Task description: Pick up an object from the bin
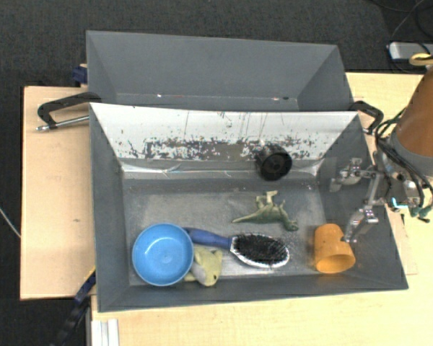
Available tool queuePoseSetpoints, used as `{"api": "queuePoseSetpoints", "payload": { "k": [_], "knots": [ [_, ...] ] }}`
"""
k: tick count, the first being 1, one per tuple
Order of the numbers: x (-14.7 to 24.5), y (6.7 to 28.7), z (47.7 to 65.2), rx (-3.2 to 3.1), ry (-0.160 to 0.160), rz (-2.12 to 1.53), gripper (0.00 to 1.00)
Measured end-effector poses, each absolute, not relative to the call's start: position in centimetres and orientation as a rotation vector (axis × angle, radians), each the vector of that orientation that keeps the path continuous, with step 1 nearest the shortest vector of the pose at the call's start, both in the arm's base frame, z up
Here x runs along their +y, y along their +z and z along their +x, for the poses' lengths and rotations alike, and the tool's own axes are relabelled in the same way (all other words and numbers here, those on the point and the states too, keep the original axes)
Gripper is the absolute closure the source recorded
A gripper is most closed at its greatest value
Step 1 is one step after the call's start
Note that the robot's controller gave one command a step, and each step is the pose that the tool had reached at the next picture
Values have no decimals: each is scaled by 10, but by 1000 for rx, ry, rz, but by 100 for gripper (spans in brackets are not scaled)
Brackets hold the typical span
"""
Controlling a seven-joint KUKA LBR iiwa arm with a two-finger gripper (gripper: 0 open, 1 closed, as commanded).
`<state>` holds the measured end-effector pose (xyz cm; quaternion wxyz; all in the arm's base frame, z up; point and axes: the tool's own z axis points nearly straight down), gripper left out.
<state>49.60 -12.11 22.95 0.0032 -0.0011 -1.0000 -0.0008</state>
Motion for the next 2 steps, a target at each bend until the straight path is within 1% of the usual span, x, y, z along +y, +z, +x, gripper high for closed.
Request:
{"api": "queuePoseSetpoints", "payload": {
  "k": [1,2],
  "knots": [
    [-80,69,559,-3144,-2,122,0],
    [-81,73,559,-3145,0,120,100]
  ]
}}
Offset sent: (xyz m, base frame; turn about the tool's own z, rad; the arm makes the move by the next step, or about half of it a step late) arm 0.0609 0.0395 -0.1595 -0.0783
